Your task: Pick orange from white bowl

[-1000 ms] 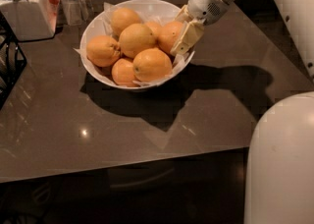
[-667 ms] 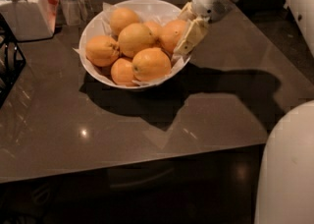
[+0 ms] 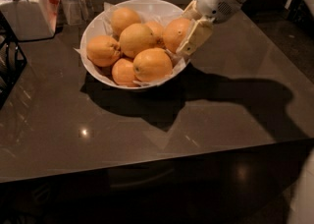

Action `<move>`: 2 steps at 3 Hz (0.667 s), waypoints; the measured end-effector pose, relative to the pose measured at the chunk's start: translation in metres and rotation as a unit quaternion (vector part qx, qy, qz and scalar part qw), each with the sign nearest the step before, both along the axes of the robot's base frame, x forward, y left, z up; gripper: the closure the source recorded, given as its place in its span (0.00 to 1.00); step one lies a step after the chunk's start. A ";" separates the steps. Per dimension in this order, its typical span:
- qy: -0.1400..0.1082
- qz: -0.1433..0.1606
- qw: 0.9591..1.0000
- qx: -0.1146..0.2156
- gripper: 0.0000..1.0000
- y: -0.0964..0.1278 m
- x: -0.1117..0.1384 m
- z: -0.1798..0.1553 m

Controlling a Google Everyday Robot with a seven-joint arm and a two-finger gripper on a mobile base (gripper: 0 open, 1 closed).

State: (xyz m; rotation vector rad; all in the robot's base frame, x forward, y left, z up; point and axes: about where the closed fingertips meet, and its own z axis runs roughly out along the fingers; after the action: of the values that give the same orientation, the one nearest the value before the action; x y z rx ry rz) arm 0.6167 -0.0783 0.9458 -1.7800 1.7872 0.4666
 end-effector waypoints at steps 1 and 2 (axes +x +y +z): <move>-0.072 -0.058 0.996 0.008 1.00 -0.017 -0.044 0.047; -0.130 -0.091 0.987 -0.014 1.00 -0.015 -0.110 0.073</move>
Offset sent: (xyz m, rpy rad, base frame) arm -0.1724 -0.0143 0.0983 -0.0535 -0.3669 -0.2544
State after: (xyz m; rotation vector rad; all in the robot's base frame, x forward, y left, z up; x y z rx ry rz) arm 0.5063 -0.0929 1.0192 -1.5940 1.7567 0.1294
